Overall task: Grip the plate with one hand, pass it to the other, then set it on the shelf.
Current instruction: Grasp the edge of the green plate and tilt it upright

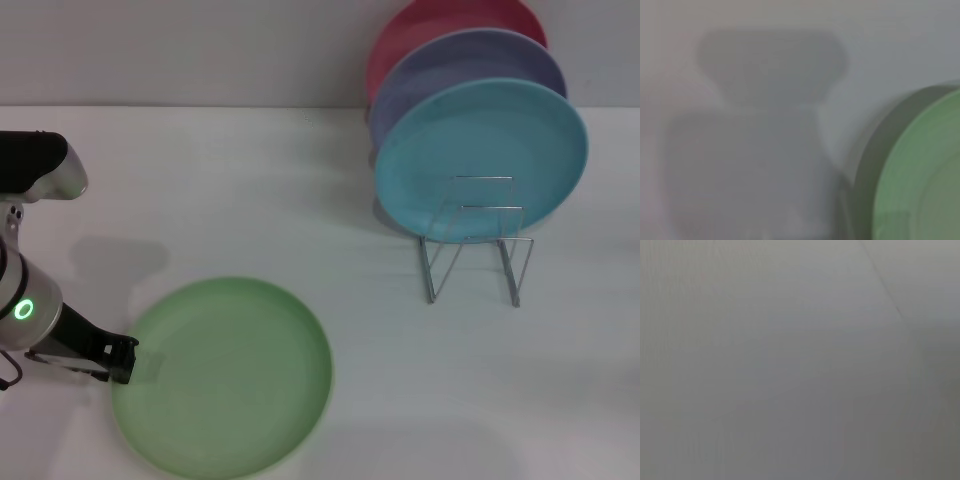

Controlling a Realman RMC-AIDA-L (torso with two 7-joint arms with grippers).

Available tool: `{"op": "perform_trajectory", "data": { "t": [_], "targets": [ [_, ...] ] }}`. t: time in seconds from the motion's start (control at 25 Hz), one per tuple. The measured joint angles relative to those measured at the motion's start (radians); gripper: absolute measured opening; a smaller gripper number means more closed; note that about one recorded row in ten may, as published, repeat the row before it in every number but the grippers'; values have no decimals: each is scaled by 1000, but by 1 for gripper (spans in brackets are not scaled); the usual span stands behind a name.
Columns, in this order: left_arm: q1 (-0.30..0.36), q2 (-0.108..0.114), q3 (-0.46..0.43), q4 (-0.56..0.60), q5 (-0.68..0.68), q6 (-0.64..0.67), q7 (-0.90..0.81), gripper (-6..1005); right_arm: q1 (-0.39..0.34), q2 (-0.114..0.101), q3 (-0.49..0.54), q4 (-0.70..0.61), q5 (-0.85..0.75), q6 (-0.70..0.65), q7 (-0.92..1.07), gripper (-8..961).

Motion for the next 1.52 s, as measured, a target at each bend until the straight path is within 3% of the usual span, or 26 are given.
{"op": "perform_trajectory", "data": {
  "t": [0.44,0.84,1.16,1.52],
  "targets": [
    [-7,2,-2,-5,-4,-3,9,183,-1,0,-2,0,0,-2,0,621],
    [-12,2,-12,-5,-17,-2,23,34,-1,0,-1,0,0,-2,0,621],
    [-17,-1,-38,-5,-22,11,38,29,-1,0,1,0,0,-2,0,621],
    [-20,-3,-44,-7,-24,200,38,30,-1,4,2,8,0,-1,0,621]
  ]
}}
